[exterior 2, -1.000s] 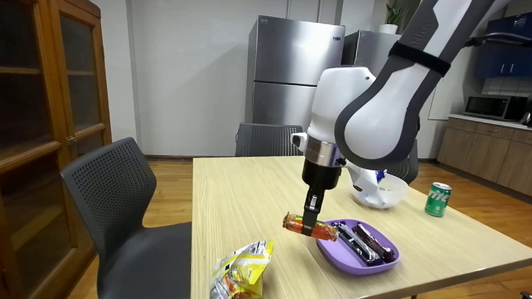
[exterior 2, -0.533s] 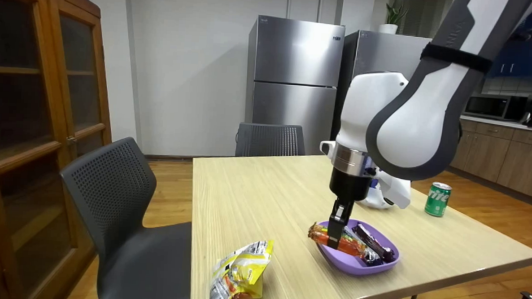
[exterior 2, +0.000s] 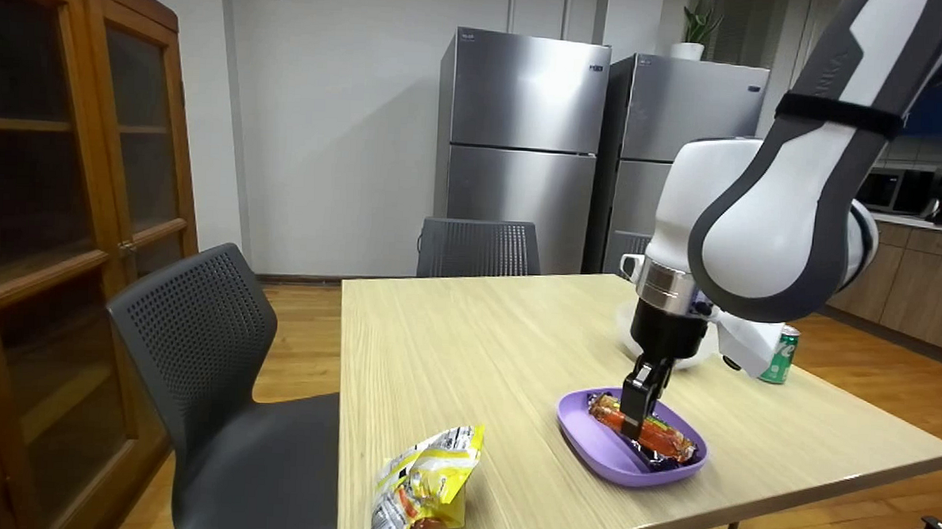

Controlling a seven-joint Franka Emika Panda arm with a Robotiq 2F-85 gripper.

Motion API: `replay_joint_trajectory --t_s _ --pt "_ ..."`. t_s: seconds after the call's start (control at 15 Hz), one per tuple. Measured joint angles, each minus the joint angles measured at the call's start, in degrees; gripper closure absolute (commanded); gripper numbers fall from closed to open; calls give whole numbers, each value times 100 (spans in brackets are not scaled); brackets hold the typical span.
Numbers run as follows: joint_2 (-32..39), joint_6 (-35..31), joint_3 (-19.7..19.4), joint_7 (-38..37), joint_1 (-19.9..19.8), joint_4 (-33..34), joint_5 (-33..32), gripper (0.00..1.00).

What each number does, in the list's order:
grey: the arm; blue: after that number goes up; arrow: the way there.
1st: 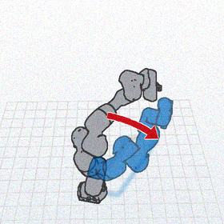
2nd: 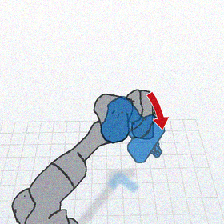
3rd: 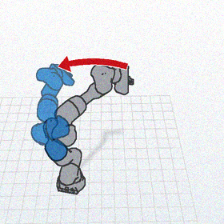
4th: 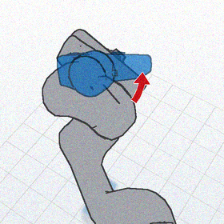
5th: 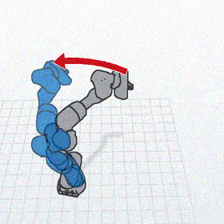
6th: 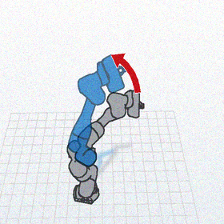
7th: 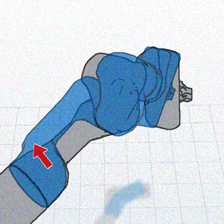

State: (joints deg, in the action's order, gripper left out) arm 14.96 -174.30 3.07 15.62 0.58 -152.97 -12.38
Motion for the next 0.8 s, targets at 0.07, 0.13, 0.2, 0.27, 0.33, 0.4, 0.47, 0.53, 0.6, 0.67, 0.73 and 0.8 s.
replay_joint_trajectory --t_s 0.07,0.13,0.2,0.27,0.33,0.4,0.47,0.53,0.6,0.67,0.73,0.8 --pt "11 -48 -3 0 -68 0 56 83" --pt "31 -107 -4 0 -130 1 121 83" --pt "51 -152 -4 0 -174 5 184 83" --pt "78 -191 -4 -4 -209 17 236 83" --pt "111 -229 -3 -19 -230 33 290 83" --pt "149 -264 5 -62 -245 50 361 83" --pt "189 -293 10 -118 -249 67 432 83" --pt "226 -314 19 -186 -250 83 499 83" --pt "262 -331 40 -246 -252 98 579 83" --pt "296 -348 72 -309 -261 113 654 83" --pt "327 -366 101 -371 -267 130 703 83" --pt "350 -376 130 -418 -272 144 748 83"
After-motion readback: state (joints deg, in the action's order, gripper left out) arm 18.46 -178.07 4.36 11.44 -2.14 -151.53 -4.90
